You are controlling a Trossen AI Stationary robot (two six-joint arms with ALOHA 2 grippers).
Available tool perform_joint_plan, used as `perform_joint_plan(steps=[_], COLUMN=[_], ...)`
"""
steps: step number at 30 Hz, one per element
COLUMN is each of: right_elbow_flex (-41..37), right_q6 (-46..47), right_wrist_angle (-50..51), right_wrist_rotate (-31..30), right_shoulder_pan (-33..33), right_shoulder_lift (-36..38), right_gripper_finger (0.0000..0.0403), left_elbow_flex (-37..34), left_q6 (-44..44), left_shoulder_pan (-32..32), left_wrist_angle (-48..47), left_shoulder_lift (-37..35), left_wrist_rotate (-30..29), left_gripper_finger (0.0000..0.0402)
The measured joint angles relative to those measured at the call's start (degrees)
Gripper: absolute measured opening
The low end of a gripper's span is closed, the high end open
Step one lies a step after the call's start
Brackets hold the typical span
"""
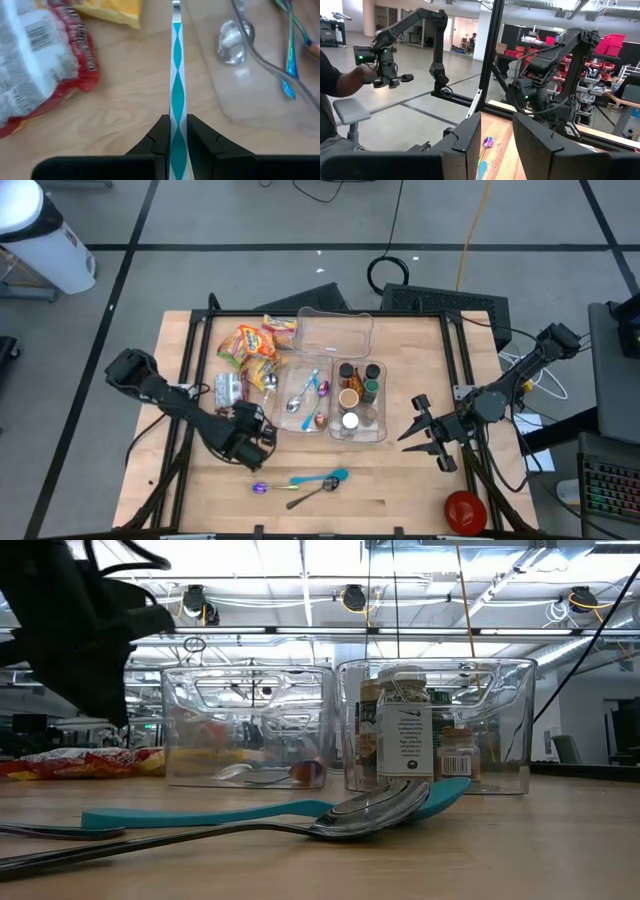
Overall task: Pick & Place Food Item
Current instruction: Put the blue patterned spoon into the bottom left transparent bin
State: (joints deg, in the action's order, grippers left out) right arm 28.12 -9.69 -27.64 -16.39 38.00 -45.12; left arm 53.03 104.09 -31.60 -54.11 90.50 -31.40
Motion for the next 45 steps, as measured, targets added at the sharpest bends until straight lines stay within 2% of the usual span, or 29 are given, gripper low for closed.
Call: perform_joint_plan(steps=[5,9,18,21,26,29,35,45], right_elbow_flex=[0.01,0.02,0.02,0.02,0.02,0.02,0.02,0.04], right_q6=[0.02,0.0,0.02,0.02,0.01,0.0,-0.02,-0.04], right_wrist_angle=[0.02,0.04,0.04,0.02,0.04,0.02,0.02,0.02], right_wrist_rotate=[0.0,-0.01,0.01,-0.01,-0.01,-0.01,-0.01,-0.01], right_shoulder_pan=[-0.02,-0.02,0.0,-0.02,0.0,-0.02,-0.02,-0.02], right_shoulder_lift=[0.0,-0.02,-0.02,-0.02,-0.01,-0.01,-0.02,-0.01], right_gripper_finger=[0.0105,0.0105,0.0105,0.0105,0.0105,0.0105,0.0104,0.0105], left_elbow_flex=[-0.02,0.0,0.05,0.17,2.35,4.03,6.11,6.28], left_q6=[-5.45,-6.39,-0.84,-0.48,-3.54,-7.44,-20.34,-39.59], left_shoulder_pan=[1.21,1.14,-2.0,-3.48,-5.86,-6.32,-1.69,10.61], left_wrist_angle=[5.21,3.9,-2.25,-2.34,-1.27,0.64,9.14,28.89], left_shoulder_lift=[0.0,0.0,-0.85,-2.93,-6.3,-7.82,-8.54,-8.19], left_wrist_rotate=[-0.04,0.11,-0.01,-2.56,-11.56,-15.42,-16.08,-6.67], left_gripper_finger=[0.004,0.004,0.004,0.004,0.004,0.004,0.004,0.0051])
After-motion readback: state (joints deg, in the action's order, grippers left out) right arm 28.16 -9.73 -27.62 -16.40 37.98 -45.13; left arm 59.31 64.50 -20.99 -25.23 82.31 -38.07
